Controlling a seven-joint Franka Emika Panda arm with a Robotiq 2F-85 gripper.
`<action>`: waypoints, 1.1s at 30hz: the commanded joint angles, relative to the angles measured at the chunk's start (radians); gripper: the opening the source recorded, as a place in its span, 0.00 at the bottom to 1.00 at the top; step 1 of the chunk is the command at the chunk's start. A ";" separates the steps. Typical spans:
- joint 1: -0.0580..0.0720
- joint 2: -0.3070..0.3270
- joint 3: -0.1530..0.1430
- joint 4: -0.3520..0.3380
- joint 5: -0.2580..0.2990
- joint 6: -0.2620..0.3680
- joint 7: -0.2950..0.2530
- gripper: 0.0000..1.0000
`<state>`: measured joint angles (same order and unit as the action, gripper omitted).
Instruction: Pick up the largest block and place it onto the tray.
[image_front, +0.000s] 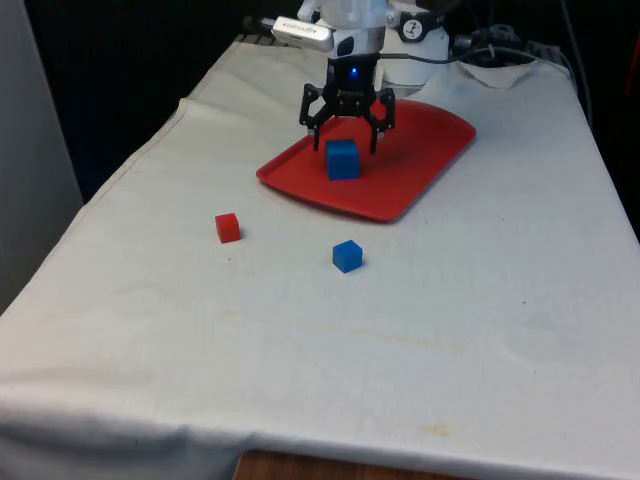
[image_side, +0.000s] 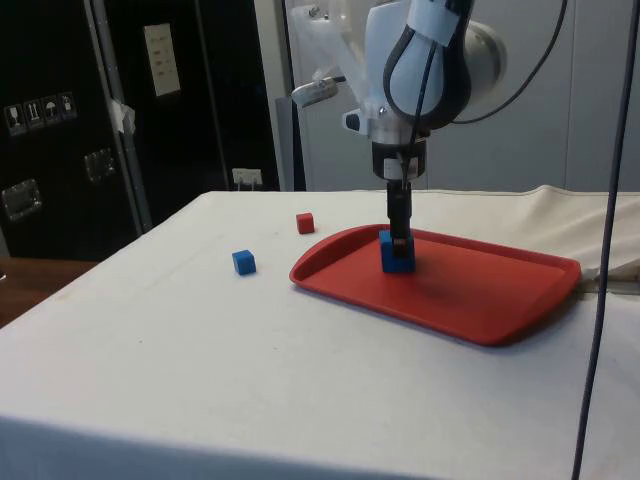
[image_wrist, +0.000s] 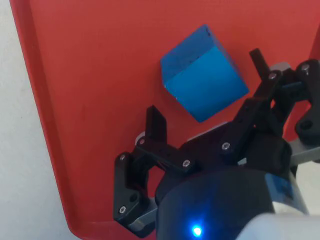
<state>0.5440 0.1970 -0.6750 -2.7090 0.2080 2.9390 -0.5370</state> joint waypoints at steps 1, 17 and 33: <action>-0.003 -0.013 0.003 0.003 0.004 -0.009 -0.005 1.00; 0.000 -0.071 -0.015 0.043 -0.004 -0.066 -0.005 1.00; 0.002 -0.075 -0.022 0.140 -0.016 -0.166 0.004 1.00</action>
<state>0.5440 0.1180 -0.6910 -2.5750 0.2040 2.7830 -0.5420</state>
